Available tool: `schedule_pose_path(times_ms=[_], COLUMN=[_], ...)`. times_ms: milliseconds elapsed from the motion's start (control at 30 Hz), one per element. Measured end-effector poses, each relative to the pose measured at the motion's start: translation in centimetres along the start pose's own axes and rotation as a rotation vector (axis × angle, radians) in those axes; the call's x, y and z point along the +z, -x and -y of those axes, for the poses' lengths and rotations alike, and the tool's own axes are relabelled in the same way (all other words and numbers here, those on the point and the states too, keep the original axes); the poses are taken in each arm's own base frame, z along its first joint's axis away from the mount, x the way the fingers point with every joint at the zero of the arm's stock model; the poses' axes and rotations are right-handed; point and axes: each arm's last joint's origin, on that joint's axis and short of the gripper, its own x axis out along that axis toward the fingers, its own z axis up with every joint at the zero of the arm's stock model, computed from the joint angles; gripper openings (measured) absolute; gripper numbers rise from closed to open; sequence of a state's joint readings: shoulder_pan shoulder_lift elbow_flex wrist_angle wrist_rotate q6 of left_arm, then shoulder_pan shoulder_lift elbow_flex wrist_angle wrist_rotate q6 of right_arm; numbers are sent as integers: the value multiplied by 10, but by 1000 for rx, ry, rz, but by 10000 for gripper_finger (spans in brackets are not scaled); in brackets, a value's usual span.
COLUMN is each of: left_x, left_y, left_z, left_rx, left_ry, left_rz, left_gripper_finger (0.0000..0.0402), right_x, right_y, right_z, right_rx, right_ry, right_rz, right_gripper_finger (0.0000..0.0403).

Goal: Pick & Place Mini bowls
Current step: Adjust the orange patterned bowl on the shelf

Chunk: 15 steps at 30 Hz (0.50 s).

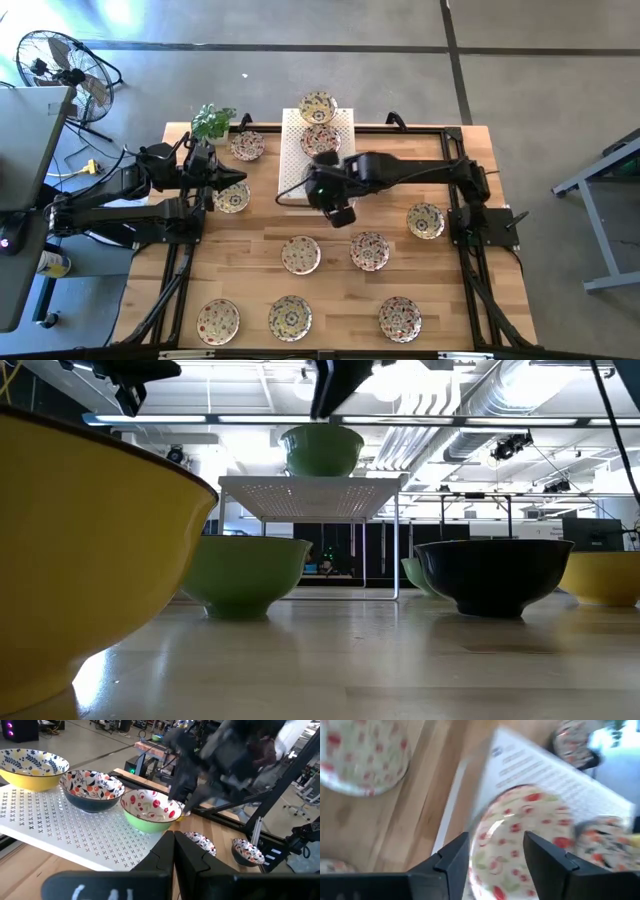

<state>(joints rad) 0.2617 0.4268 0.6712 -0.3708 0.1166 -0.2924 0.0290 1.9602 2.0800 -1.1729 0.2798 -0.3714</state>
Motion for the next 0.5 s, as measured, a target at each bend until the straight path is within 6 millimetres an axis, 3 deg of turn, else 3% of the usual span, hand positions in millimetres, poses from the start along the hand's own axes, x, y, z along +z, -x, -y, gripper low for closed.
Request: schedule_pose_path(times_ms=[167, 267, 500], left_x=[-1, -2, -4], left_y=[0, -2, -9], left_z=[0, -1, -3], left_rx=[7, 32, 46], left_ry=[1, 2, 6], left_rz=[-6, -16, -50], left_gripper_finger=[0, 1, 1], right_x=[-12, -25, -32], right_y=[34, 48, 58], right_z=[23, 36, 46], right_rx=[-30, 21, 9], right_ry=[-214, -385, -430], right_rz=[85, 98, 126], right_gripper_finger=[171, 149, 24])
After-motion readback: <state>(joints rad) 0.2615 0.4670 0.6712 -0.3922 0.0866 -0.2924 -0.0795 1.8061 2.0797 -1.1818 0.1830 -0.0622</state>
